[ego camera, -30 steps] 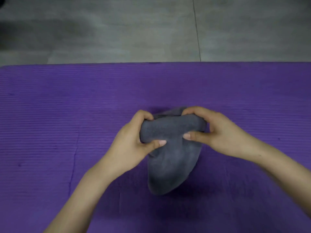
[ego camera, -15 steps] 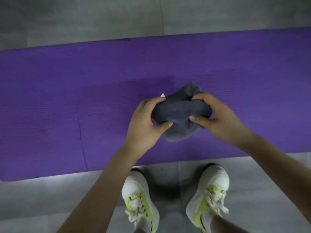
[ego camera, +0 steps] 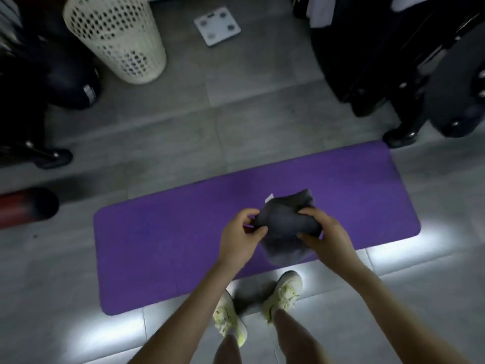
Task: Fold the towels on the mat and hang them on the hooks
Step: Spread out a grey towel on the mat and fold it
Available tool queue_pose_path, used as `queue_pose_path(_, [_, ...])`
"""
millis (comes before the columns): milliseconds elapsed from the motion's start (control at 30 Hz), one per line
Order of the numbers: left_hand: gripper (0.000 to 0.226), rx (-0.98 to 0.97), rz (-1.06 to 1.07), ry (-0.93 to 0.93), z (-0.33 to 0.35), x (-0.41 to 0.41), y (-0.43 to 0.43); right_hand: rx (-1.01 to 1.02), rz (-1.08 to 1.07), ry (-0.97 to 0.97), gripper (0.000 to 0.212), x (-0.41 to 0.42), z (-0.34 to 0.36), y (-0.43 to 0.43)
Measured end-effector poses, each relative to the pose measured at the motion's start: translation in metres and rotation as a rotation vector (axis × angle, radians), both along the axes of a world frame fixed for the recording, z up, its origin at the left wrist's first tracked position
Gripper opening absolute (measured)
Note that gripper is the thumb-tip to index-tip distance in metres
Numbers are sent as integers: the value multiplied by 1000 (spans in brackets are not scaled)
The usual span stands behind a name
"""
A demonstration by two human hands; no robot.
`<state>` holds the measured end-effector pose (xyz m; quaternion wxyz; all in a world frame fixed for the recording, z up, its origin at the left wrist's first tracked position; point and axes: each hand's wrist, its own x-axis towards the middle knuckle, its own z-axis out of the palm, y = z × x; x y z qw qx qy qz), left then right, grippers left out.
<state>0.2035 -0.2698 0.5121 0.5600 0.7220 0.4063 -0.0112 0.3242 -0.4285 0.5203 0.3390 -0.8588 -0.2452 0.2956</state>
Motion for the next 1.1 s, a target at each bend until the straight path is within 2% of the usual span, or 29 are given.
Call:
queue_pose_path(133, [32,-16,14,-61,86,51,-21,53,-10,-84,44,48,86,-28])
queue_pose_path(300, [29,-172,67,-167,167,118,-39,136,-76,-163,52,107,161,-43])
queue_pose_path(600, [26,-121,79,-277,229,232,-3,165,-69,-249,46,211,221,-13])
queue_pose_path(733, [25,-123,72,-285,230,295,45,117,-17,-300,46,279,224,37])
queue_pose_path(900, [24,-123,-5,-270,223,408,147,86,-25,-288,51,391,221,132])
queue_pose_path(1000, [25,-116,-136,-233,227,491,220,178,-194,-203,54,464,221,193])
queue_pose_path(1100, [20,-101,-277,-208,243,575,283,286,-375,-135,45,532,233,250])
